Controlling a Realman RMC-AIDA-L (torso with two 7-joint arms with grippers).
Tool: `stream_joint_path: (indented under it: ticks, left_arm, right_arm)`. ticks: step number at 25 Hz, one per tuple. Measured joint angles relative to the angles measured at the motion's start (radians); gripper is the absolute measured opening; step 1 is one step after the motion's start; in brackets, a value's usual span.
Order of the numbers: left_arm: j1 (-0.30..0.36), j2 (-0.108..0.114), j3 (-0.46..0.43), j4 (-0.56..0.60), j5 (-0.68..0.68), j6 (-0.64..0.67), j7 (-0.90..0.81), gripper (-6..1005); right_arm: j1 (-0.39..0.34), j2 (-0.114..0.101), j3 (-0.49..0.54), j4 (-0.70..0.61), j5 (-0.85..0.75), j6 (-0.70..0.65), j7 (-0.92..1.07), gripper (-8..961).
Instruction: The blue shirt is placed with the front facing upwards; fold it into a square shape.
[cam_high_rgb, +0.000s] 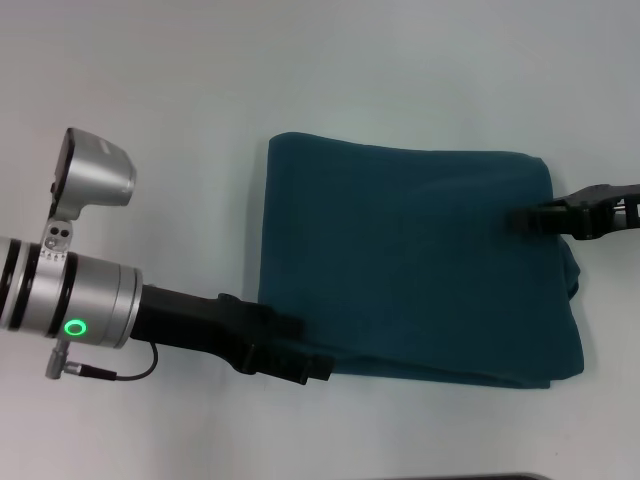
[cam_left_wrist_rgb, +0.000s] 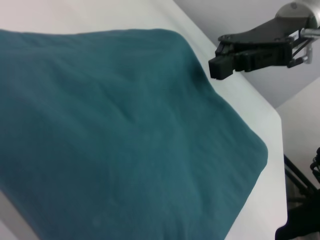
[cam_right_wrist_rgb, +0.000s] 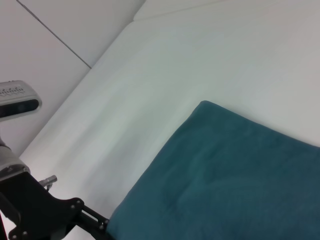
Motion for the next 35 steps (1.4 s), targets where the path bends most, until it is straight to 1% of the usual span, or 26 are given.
stream_joint_path:
  ticks: [4, 7, 12, 15, 18, 23, 29, 35]
  left_arm:
    - [-0.005, -0.002, 0.0, 0.0, 0.012, 0.0, 0.0, 889]
    - [-0.008, -0.002, -0.002, -0.012, 0.012, 0.025, 0.0, 889]
    - [-0.009, 0.002, -0.031, -0.095, 0.002, 0.143, 0.0, 888]
    - [-0.015, -0.004, -0.057, -0.132, -0.002, 0.166, 0.0, 888]
    - [-0.04, -0.006, -0.06, -0.11, -0.006, 0.126, 0.0, 887]
    - [-0.08, -0.006, -0.048, -0.024, -0.001, 0.031, 0.001, 887]
    - [-0.087, -0.006, -0.002, 0.009, 0.0, -0.03, 0.002, 886]
    - [-0.088, -0.006, 0.024, 0.028, 0.004, -0.059, 0.002, 887]
  right_arm:
    - [0.0, 0.0, 0.0, 0.0, 0.0, 0.0, 0.0, 22]
    - [0.0, 0.0, 0.001, 0.0, 0.0, 0.0, 0.0, 22]
    - [0.001, -0.002, 0.012, -0.002, 0.001, 0.0, -0.001, 21]
    - [0.002, -0.002, 0.016, -0.002, 0.002, 0.0, -0.004, 21]
    - [0.003, -0.002, 0.019, -0.002, 0.002, 0.0, -0.007, 21]
    - [0.0, -0.003, 0.021, -0.002, 0.002, 0.002, -0.007, 21]
    - [0.003, -0.003, 0.021, -0.002, 0.002, 0.002, -0.003, 22]
    - [0.009, -0.003, 0.02, -0.002, 0.002, 0.002, 0.0, 22]
